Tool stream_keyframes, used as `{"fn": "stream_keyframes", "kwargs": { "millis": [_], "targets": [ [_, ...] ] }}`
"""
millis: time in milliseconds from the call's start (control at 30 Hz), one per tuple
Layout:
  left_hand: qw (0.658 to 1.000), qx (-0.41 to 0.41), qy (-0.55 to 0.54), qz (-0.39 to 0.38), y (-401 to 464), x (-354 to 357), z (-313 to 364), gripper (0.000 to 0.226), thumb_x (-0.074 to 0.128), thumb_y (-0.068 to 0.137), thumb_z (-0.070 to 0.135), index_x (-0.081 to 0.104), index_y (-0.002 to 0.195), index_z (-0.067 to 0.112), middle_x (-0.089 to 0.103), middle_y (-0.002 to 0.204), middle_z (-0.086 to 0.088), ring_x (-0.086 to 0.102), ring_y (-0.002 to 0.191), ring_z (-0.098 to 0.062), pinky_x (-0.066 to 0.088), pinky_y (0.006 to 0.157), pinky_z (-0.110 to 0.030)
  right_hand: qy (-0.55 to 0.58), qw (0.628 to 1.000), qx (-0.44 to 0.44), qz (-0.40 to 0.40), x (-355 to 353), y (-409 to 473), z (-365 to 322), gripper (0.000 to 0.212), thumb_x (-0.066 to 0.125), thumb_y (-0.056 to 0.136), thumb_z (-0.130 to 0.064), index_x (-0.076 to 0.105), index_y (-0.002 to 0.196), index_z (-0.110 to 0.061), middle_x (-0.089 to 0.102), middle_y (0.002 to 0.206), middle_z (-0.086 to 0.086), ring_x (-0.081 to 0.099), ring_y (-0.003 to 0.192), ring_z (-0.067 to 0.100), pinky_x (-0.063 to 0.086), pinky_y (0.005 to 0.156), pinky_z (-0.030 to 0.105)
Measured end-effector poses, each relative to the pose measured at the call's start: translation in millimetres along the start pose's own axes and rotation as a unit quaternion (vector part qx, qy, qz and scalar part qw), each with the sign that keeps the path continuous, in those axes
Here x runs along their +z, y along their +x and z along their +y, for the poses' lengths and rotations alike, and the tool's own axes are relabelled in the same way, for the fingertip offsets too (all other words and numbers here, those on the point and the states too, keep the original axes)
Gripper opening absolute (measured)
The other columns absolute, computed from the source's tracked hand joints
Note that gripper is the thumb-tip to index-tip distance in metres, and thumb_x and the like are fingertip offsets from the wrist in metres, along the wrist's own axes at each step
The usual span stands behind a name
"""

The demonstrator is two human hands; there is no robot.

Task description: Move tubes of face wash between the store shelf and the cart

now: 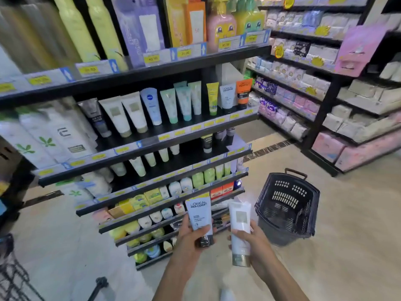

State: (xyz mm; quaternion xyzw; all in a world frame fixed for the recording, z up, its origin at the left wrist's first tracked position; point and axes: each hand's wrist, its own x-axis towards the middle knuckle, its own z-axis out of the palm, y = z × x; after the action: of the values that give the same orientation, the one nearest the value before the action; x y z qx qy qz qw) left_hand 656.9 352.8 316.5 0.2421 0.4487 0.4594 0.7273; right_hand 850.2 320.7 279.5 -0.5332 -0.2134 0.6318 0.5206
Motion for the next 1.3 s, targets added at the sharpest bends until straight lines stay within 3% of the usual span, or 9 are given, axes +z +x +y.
{"fn": "stream_keyframes", "kwargs": {
  "millis": [133, 267, 467, 700, 800, 900, 1033, 1167, 1300],
  "targets": [
    [1.0, 0.007, 0.003, -0.005, 40, 28, -2, 0.066, 0.073, 0.078, -0.01, 0.06, 0.133, 0.025, 0.073, 0.121, -0.016, 0.069, 0.11, -0.041, 0.06, 0.079, -0.05, -0.013, 1.0, -0.003, 0.004, -19, 37, -34, 0.068, 0.087, 0.064, -0.013, 0.061, 0.126, -0.013, 0.072, 0.104, 0.022, 0.069, 0.085, 0.037, 0.061, 0.077, 0.055],
    [1.0, 0.014, -0.002, -0.001, 81, 62, 2, 0.065, 0.07, 0.083, -0.013, 0.058, 0.135, 0.024, 0.074, 0.12, -0.011, 0.073, 0.104, -0.035, 0.058, 0.087, -0.057, -0.026, 0.999, -0.018, -0.014, -38, 76, -80, 0.055, 0.084, 0.075, -0.005, 0.061, 0.125, -0.012, 0.073, 0.102, 0.021, 0.07, 0.079, 0.033, 0.058, 0.071, 0.046],
    [1.0, 0.021, -0.005, 0.009, 134, 103, 6, 0.066, 0.07, 0.085, -0.01, 0.054, 0.139, 0.025, 0.073, 0.125, -0.008, 0.074, 0.106, -0.031, 0.052, 0.098, -0.06, -0.022, 0.999, -0.001, -0.032, -61, 144, -128, 0.062, 0.088, 0.068, -0.016, 0.065, 0.124, -0.024, 0.071, 0.11, 0.022, 0.068, 0.091, 0.036, 0.054, 0.078, 0.049],
    [0.998, 0.016, -0.011, 0.053, 176, 143, 3, 0.057, 0.068, 0.084, -0.014, 0.06, 0.132, 0.015, 0.076, 0.114, -0.014, 0.075, 0.086, -0.027, 0.05, 0.087, -0.054, -0.048, 0.997, -0.002, -0.062, -81, 209, -168, 0.057, 0.083, 0.07, -0.015, 0.065, 0.124, -0.023, 0.073, 0.114, 0.02, 0.069, 0.094, 0.036, 0.055, 0.081, 0.05],
    [0.997, 0.027, 0.006, 0.07, 191, 169, 4, 0.057, 0.067, 0.085, -0.011, 0.06, 0.134, 0.018, 0.074, 0.12, -0.014, 0.074, 0.096, -0.027, 0.052, 0.082, -0.044, -0.058, 0.995, 0.01, -0.081, -93, 232, -184, 0.052, 0.081, 0.078, -0.007, 0.064, 0.125, -0.02, 0.074, 0.112, 0.018, 0.069, 0.091, 0.034, 0.056, 0.079, 0.046],
    [0.996, 0.064, 0.018, 0.067, 203, 197, 6, 0.055, 0.063, 0.09, -0.008, 0.058, 0.139, 0.018, 0.072, 0.128, -0.011, 0.071, 0.112, -0.029, 0.053, 0.088, -0.042, -0.057, 0.993, 0.017, -0.098, -104, 250, -204, 0.058, 0.082, 0.072, -0.007, 0.063, 0.125, -0.018, 0.074, 0.11, 0.018, 0.07, 0.088, 0.033, 0.057, 0.076, 0.045],
    [0.989, 0.124, 0.038, 0.074, 221, 239, 24, 0.054, 0.065, 0.091, -0.004, 0.057, 0.138, 0.021, 0.069, 0.131, -0.008, 0.068, 0.117, -0.028, 0.057, 0.088, -0.037, -0.066, 0.99, 0.023, -0.121, -121, 268, -226, 0.06, 0.085, 0.066, -0.018, 0.065, 0.122, -0.022, 0.072, 0.114, 0.018, 0.07, 0.097, 0.036, 0.059, 0.077, 0.047],
    [0.974, 0.196, 0.057, 0.094, 246, 276, 62, 0.052, 0.07, 0.091, -0.002, 0.058, 0.135, 0.022, 0.07, 0.128, -0.008, 0.066, 0.112, -0.029, 0.056, 0.083, -0.041, -0.062, 0.988, 0.032, -0.135, -134, 283, -241, 0.062, 0.086, 0.065, -0.019, 0.064, 0.123, -0.022, 0.071, 0.117, 0.019, 0.068, 0.097, 0.035, 0.058, 0.08, 0.05],
    [0.945, 0.288, 0.121, 0.098, 263, 302, 107, 0.047, 0.072, 0.091, 0.001, 0.059, 0.132, 0.021, 0.073, 0.124, -0.005, 0.069, 0.111, -0.025, 0.055, 0.087, -0.047, -0.058, 0.988, 0.029, -0.142, -139, 293, -247, 0.066, 0.086, 0.066, -0.018, 0.061, 0.128, -0.021, 0.07, 0.12, 0.019, 0.068, 0.098, 0.035, 0.059, 0.081, 0.05]
  ]
}}
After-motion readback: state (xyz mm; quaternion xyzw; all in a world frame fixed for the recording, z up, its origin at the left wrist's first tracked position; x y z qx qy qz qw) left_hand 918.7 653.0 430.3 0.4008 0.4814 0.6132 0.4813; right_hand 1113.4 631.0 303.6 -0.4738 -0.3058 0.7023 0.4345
